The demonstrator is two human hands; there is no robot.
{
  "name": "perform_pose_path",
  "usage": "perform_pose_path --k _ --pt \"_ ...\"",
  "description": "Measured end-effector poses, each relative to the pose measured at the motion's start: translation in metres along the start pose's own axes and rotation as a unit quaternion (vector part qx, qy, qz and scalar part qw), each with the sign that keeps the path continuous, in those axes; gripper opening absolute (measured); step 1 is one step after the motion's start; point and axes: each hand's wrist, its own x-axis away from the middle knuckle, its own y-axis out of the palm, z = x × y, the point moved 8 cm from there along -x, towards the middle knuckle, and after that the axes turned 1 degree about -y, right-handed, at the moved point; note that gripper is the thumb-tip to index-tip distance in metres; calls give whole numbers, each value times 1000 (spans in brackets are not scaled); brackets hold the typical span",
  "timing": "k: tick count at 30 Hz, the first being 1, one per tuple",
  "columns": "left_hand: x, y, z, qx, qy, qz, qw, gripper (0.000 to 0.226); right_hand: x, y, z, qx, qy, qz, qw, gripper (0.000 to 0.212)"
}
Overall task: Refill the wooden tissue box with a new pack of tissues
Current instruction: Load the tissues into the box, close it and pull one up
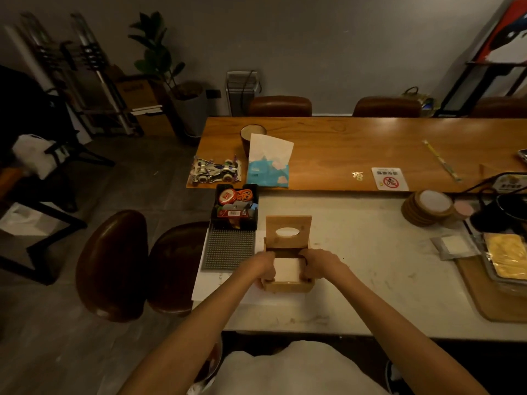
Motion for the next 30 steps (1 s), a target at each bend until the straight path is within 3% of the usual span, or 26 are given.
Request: perform_pose_path --k 6,13,20,24,30 --pt "0 5 -5 53 -48 16 997 39 -6 6 -4 4 15 -30 999 48" --pt "-2 7 -6 91 -63 -36 993 49 -10 7 -3 -8 26 -18 999 46" --pt "-1 5 -5 101 -52 -16 993 48 -7 10 -5 -22 18 -95 995 51" --pt "2 3 -3 107 -46 -6 993 47 -7 7 -5 -21 37 -49 998 38" --pt "5 2 -4 112 -49 13 992 51 -11 11 -5 -43 28 14 999 41"
